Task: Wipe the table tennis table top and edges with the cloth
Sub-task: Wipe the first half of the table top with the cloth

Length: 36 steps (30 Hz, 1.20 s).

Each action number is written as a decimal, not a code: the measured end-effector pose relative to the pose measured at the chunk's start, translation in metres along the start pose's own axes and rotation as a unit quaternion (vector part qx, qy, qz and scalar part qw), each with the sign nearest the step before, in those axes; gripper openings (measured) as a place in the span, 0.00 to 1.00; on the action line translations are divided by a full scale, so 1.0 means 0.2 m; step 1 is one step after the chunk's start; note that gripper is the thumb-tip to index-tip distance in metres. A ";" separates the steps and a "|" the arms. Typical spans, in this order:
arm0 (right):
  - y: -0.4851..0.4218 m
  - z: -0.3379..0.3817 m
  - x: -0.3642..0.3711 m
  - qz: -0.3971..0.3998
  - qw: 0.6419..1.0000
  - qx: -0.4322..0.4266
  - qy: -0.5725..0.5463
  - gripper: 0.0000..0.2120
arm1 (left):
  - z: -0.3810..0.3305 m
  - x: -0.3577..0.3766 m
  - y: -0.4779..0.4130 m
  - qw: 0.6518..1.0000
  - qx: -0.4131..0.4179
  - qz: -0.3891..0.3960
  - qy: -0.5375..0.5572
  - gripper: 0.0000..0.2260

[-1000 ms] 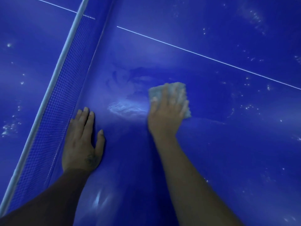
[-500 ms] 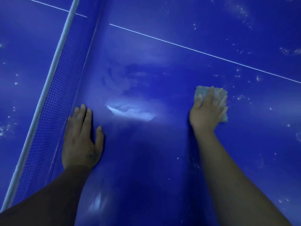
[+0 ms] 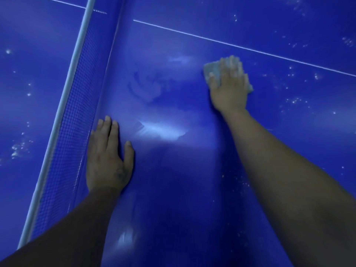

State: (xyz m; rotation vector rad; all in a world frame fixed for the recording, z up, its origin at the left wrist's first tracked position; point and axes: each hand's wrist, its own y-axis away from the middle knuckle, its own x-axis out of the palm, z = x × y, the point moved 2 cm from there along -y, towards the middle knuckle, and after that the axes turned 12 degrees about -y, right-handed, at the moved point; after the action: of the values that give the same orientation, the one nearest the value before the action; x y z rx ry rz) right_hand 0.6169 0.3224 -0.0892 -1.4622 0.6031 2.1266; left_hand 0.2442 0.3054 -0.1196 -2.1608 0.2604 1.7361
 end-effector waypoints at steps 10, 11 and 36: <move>0.91 0.34 0.23 0.033 0.992 -0.119 -0.007 0.31 | -0.01 -0.01 -0.01 1.000 0.002 -0.015 0.012 0.28; 0.95 0.31 0.22 0.045 0.988 -0.150 -0.014 0.31 | -0.01 -0.02 -0.01 1.000 0.000 -0.011 0.026 0.29; 0.95 -0.10 0.10 0.027 0.985 -0.171 -0.030 0.30 | -0.58 -0.05 0.92 0.989 0.130 0.072 -0.017 0.30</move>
State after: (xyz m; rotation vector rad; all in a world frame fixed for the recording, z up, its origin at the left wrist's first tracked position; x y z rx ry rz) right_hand 0.5089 0.1636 -0.0992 -1.5638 0.2655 2.3959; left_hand 0.2810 0.0902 -0.1181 -1.9649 0.6112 1.7057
